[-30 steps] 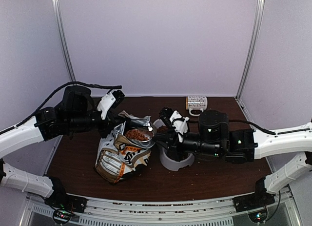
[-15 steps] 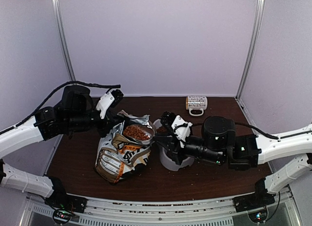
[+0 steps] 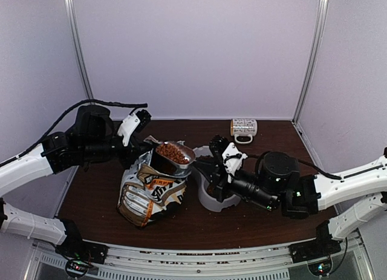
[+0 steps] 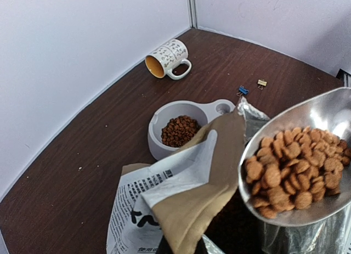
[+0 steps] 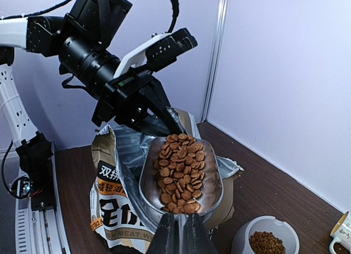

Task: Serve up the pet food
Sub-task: Collect the pet food from the pet food bag, then place the pet food in the pet food bowl.

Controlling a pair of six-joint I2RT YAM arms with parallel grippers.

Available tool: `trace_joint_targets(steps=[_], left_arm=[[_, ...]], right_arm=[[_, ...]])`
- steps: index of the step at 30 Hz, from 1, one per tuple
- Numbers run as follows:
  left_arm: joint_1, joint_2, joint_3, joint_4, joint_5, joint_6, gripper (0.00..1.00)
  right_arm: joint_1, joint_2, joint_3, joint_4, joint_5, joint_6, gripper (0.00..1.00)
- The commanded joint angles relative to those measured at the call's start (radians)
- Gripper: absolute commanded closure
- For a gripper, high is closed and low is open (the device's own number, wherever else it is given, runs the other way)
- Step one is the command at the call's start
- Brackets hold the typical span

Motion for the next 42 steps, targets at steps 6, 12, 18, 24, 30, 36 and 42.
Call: trace_joint_targets(steps=[6,12,18,24,30,36,42], left_arm=[[0.026,-0.015,0.018,0.097,-0.019,-0.008,1.00],[0.048,-0.007,0.025,0.084,-0.028,-0.002,1.00],[0.051,-0.011,0.022,0.086,-0.026,-0.005,1.00],[0.057,-0.013,0.028,0.078,-0.029,-0.001,1.00],[0.061,-0.021,0.026,0.078,-0.033,0.000,1.00],[0.062,-0.025,0.026,0.074,-0.034,0.006,1.00],[0.062,-0.024,0.025,0.074,-0.027,0.007,1.00]], right_arm=[[0.014,-0.062,-0.022,0.152,0.053,-0.022,1.00],[0.018,-0.101,-0.037,0.177,0.078,-0.031,1.00],[0.014,-0.097,-0.032,0.186,0.176,-0.052,1.00],[-0.055,-0.141,-0.007,0.013,0.205,0.022,1.00],[-0.179,-0.169,-0.032,-0.140,0.140,0.161,1.00],[-0.277,-0.155,-0.084,-0.190,0.054,0.203,1.00],[-0.335,-0.087,-0.099,-0.229,-0.012,0.212,1.00]])
